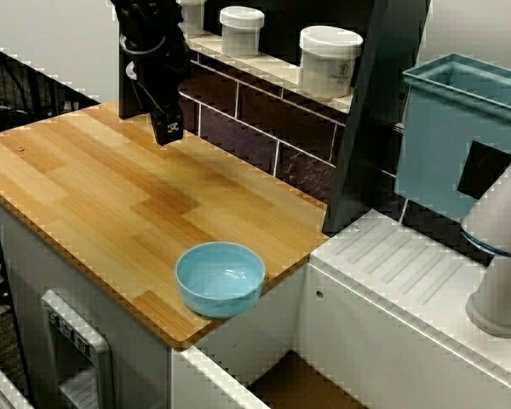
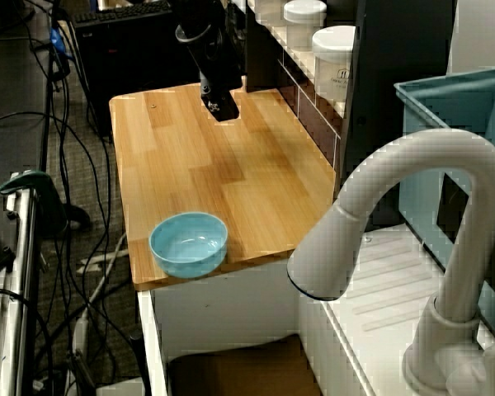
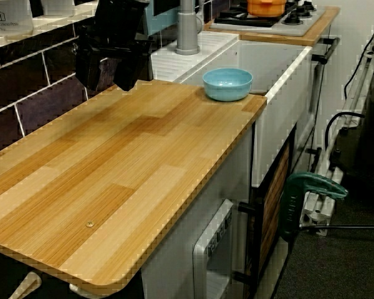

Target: Push into sink

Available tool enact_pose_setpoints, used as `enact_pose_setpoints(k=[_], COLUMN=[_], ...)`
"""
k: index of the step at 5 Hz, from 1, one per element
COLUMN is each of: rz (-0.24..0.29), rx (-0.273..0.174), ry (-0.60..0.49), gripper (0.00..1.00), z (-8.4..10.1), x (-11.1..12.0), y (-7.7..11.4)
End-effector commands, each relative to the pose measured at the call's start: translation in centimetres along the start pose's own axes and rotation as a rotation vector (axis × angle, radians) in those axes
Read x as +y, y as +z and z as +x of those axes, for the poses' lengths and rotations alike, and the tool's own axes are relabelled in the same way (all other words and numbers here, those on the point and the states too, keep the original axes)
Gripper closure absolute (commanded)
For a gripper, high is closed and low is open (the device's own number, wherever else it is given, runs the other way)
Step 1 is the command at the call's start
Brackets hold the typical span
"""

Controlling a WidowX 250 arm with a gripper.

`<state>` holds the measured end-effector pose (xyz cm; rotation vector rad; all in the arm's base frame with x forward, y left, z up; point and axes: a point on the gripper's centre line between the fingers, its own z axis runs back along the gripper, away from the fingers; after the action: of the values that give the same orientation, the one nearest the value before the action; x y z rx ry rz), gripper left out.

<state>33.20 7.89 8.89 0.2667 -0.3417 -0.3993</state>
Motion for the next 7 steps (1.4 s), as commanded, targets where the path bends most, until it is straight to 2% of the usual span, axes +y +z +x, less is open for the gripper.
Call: enact_pose_setpoints(k=[1,2,3,4,5,6,7], rz=[0.0,-0.039,-0.021,-0.033,-0.052,-0.041,-0.056], rx=[0.0,-0.02,-0.011,0.064,0.11,0.054,0.071], ry=[0.0,-0.089,-0.135,-0.131,-0.122,-0.259,-0.264], gripper=[0.0,0.0,0.0,0.0,0.0,0.0,0.0], z=[0.0,-2.9,-4.6,-5.8,-5.7,-5.7,-5.5], x=[0.0,-0.5,-2.1,-2.7,-4.0,-5.9,-7.0], y=[0.0,-0.5,0.4,1.5,1.6,2.1,2.8])
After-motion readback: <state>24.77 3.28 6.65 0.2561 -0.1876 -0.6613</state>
